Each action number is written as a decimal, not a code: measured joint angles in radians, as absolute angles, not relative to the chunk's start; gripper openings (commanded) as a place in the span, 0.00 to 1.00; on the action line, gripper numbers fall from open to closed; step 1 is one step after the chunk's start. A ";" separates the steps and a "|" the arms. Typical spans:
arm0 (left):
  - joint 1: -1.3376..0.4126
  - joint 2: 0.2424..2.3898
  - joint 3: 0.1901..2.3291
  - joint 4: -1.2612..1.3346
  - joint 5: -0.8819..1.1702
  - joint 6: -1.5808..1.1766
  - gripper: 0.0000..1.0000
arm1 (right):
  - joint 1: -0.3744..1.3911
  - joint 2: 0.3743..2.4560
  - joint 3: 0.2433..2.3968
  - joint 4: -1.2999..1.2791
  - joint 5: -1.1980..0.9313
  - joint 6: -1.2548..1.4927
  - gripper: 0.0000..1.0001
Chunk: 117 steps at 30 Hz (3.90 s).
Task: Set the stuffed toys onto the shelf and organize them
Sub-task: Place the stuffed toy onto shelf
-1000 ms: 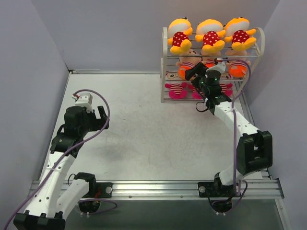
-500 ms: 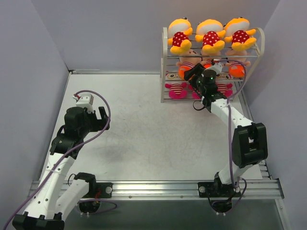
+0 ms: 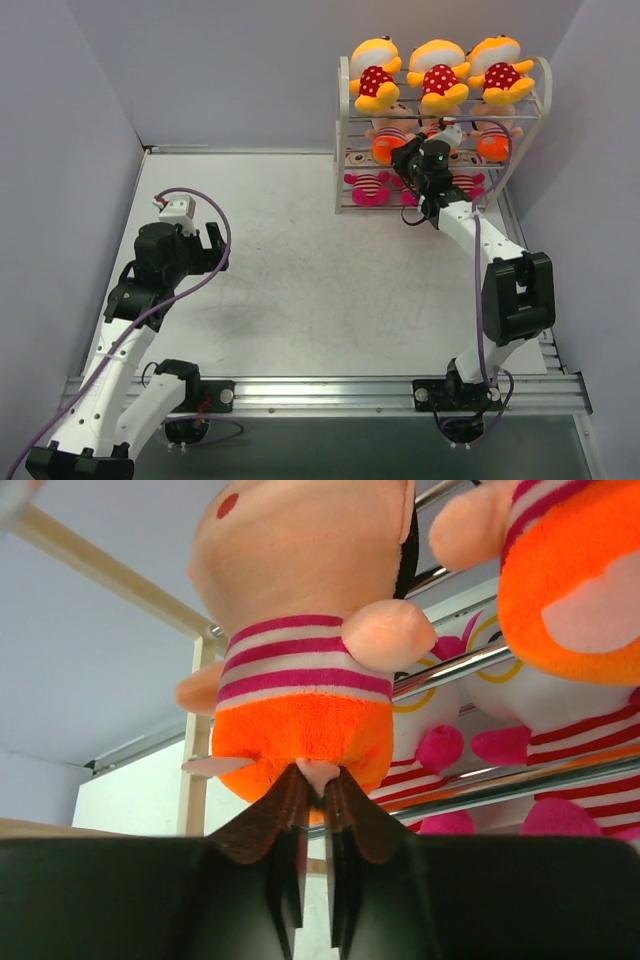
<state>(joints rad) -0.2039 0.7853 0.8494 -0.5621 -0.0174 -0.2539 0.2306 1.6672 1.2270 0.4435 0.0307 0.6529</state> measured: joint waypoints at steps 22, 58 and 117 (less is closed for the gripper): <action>-0.204 0.785 0.849 -0.562 -0.017 -0.252 0.97 | 0.230 1.729 1.296 0.469 -0.076 0.568 0.00; -0.204 0.785 0.849 -0.562 -0.017 -0.250 0.97 | 0.215 1.745 1.160 0.742 -0.191 0.518 0.00; -0.204 0.785 0.849 -0.562 -0.017 -0.250 0.97 | 0.197 1.795 1.064 1.017 -0.213 0.538 0.34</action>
<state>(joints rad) -0.2043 0.7853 0.8490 -0.5625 -0.0174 -0.2501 0.1967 1.7950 1.0637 1.0172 -0.2134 0.5385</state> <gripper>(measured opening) 0.970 0.330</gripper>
